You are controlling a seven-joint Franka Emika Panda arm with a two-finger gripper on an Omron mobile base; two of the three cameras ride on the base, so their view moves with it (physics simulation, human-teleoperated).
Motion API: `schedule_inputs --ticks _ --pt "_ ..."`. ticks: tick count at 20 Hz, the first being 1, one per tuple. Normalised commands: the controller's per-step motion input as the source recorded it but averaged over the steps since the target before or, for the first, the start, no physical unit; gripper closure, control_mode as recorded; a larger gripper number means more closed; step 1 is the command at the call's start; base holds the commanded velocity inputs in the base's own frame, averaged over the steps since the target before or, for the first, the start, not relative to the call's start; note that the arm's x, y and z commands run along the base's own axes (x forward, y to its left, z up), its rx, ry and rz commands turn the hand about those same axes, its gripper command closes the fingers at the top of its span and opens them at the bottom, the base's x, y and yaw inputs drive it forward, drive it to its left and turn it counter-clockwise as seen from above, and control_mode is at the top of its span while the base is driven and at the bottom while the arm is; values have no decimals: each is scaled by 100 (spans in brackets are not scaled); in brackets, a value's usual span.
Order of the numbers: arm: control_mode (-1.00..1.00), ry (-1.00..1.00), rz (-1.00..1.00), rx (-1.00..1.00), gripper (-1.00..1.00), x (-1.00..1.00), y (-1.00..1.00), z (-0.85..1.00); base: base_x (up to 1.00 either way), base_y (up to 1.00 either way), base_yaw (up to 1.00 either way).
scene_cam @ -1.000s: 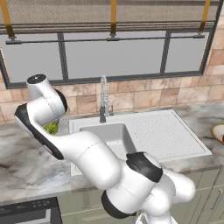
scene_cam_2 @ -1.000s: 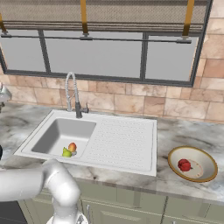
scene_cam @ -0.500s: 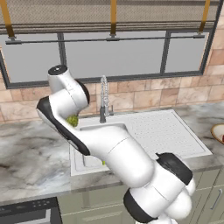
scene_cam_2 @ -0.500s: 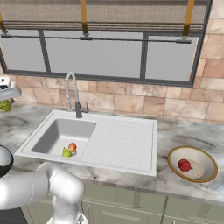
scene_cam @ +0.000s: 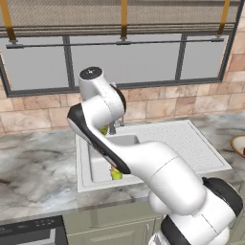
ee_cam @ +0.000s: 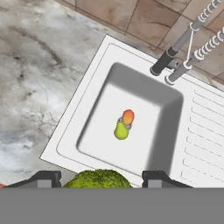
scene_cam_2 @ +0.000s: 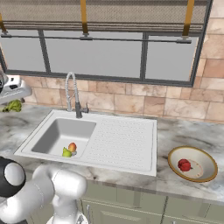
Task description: There is a mixed pile of frozen fruits and vegetables on the counter. Locate all the frozen vegetables and place the items in a bowl on the counter. Take all the frozen fruits and defrost them in a running sink.
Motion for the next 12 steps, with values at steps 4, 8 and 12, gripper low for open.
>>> schedule_inputs --ticks 4,8,12 --pt "-100 -4 -3 -1 100 -22 -60 14 0 0 0" --pt "-100 -2 -4 -1 100 -13 -54 18 0 0 0" --pt "-100 -1 -5 -1 100 -7 -63 24 0 0 0"
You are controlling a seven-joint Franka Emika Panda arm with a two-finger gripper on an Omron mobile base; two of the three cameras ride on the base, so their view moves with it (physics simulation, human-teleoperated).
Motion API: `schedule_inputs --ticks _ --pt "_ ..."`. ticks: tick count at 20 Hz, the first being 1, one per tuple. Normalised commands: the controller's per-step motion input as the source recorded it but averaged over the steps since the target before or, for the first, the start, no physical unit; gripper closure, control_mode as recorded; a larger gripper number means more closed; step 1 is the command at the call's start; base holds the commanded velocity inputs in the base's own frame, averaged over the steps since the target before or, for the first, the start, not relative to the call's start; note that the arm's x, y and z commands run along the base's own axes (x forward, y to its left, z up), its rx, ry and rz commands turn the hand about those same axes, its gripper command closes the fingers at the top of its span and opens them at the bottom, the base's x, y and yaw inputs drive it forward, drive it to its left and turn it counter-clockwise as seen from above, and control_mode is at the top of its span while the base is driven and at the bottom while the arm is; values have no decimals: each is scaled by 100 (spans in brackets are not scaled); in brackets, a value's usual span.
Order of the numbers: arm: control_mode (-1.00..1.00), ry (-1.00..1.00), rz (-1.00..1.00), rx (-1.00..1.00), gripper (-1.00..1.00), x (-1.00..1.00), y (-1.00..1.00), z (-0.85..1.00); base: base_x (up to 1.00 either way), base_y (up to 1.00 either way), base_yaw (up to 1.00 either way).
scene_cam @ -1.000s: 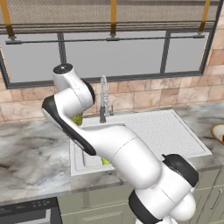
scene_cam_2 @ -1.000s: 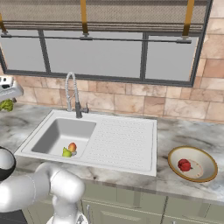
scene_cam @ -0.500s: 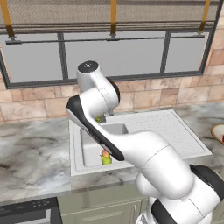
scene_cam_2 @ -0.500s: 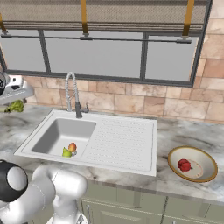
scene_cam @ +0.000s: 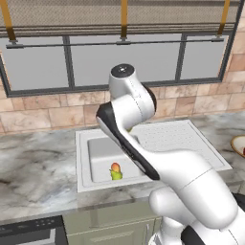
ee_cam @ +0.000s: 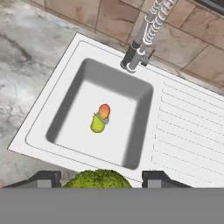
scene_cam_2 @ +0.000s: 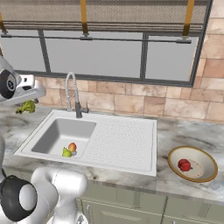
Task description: There is a mixed pile of frozen fruits and vegetables on the counter. Locate all the frozen vegetables and place the items in a bowl on the counter. Take all the frozen fruits and defrost them in a running sink.
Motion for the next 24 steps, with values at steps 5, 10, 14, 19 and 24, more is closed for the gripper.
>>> schedule_inputs --ticks 5,10,14,19,24 --pt "-100 -1 -6 -1 100 -2 -67 24 0 0 0" --pt "-100 0 -8 0 100 0 -65 15 0 0 0" --pt "-100 0 -9 0 100 0 -75 7 0 0 0" --pt "-100 0 -8 0 100 0 -79 6 0 0 0" --pt "-100 0 -8 0 100 -1 -79 1 0 0 0"
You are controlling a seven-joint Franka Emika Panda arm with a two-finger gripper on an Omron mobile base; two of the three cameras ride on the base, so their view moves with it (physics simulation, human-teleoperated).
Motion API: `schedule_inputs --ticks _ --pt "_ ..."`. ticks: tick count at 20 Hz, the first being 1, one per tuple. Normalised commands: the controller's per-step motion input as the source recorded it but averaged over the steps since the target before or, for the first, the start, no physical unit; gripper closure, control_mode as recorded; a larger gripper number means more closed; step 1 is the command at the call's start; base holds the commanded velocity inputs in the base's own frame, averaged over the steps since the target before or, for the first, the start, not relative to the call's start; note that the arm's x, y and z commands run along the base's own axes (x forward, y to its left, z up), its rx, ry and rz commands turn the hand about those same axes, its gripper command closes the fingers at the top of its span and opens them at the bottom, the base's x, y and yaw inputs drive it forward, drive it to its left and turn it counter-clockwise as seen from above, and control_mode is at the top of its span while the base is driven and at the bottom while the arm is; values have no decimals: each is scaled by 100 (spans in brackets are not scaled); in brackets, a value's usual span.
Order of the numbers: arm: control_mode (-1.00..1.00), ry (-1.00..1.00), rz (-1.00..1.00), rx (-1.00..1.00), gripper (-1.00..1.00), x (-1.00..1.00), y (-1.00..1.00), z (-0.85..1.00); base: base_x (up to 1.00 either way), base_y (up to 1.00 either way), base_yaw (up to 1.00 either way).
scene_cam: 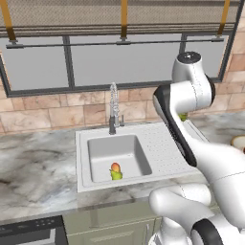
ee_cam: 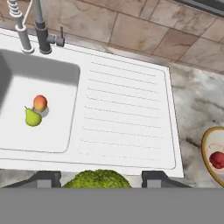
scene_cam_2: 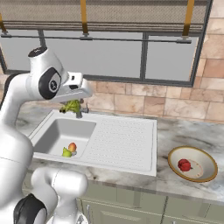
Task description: There is a mixed pile of frozen fruits and vegetables on the counter. Locate all the frozen vegetables and place the items in a bowl on the counter. Take all the frozen fruits and defrost them in a running sink.
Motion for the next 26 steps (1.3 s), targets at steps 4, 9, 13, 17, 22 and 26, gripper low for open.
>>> schedule_inputs --ticks 4,9,13,17,22,26 --pt "-100 0 -9 0 100 -4 -71 0 0 0 0" --pt "-100 0 -11 0 100 -4 -59 0 0 0 0" --pt "-100 0 -11 0 100 -5 -63 0 0 0 0" --pt "-100 0 -11 0 100 -5 -69 0 0 0 0" --pt "-100 0 -11 0 100 -5 -75 0 0 0 0" --pt "-100 0 -10 0 100 -8 -80 0 0 0 0"
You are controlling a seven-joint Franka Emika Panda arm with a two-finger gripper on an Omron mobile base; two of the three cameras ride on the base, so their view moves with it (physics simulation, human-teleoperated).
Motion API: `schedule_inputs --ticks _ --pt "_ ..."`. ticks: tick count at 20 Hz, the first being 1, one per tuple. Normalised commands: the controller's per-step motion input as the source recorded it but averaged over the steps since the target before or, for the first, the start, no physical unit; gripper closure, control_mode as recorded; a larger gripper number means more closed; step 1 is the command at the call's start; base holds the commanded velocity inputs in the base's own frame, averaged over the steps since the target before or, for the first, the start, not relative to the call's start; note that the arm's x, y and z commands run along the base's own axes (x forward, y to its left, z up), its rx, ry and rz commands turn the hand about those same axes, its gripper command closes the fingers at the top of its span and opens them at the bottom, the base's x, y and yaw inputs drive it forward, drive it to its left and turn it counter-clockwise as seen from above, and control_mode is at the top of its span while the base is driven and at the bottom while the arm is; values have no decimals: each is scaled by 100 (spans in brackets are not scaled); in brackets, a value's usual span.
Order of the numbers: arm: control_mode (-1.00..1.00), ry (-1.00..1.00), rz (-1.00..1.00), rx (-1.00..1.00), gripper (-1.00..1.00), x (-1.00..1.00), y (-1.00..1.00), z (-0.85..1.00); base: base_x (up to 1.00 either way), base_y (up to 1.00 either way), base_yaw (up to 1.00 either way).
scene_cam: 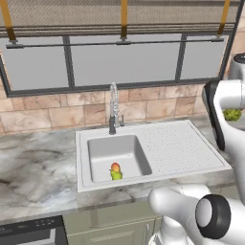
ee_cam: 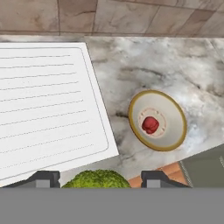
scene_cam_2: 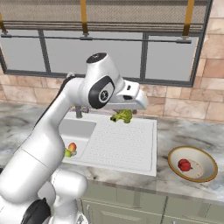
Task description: There is a mixed pile of frozen fruits and vegetables on the counter. Locate all the frozen vegetables and place the items in a bowl on the counter. Take all the frozen fruits and defrost them in a running sink.
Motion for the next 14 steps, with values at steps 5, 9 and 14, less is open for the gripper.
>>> schedule_inputs --ticks 5,9,14 --pt "-100 -1 -6 0 100 -9 -68 0 0 0 0" --pt "-100 -2 0 0 100 -10 -58 0 0 0 0" --pt "-100 0 0 3 100 -14 -62 -6 0 0 0"
